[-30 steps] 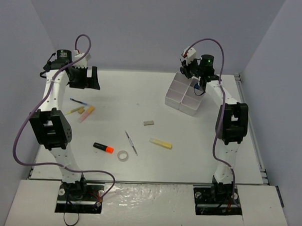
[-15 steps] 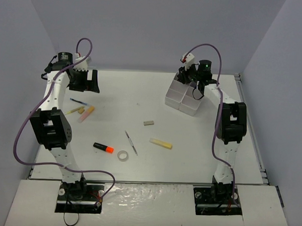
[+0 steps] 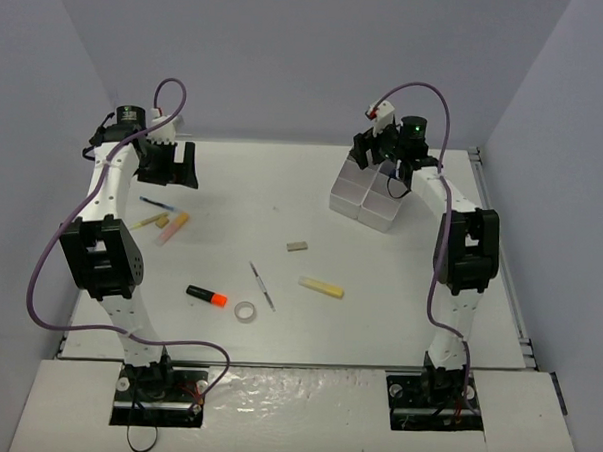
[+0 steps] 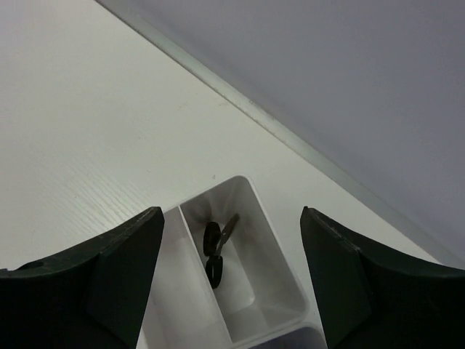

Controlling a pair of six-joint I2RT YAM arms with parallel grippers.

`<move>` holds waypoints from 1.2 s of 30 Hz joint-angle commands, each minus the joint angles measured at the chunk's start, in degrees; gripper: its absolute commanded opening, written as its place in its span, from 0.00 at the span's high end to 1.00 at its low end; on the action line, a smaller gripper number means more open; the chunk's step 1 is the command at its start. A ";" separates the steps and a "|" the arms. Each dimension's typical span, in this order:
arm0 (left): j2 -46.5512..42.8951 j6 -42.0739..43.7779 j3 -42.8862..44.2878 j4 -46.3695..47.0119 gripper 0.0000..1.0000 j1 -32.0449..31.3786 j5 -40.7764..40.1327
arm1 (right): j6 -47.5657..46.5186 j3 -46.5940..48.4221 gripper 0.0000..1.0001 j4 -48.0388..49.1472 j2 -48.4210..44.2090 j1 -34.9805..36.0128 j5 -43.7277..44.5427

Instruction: Sort the stationery into containers

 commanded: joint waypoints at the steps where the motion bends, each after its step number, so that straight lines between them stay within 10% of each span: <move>1: -5.55 2.08 0.20 -0.43 0.03 -0.13 -0.33 | 3.98 0.22 0.24 -0.12 -13.65 5.61 3.90; 8: -9.52 4.52 -4.22 -2.26 0.03 0.06 0.51 | 0.14 -4.99 0.16 -19.15 -17.62 17.60 13.58; 26: -22.53 10.23 -20.54 -0.92 0.03 4.80 -4.21 | 26.80 -22.24 0.20 -34.24 -26.81 29.24 29.43; 36: -7.08 20.02 -4.98 -7.34 0.53 3.94 -9.16 | 25.66 -19.79 0.18 -33.91 -26.23 29.20 35.41</move>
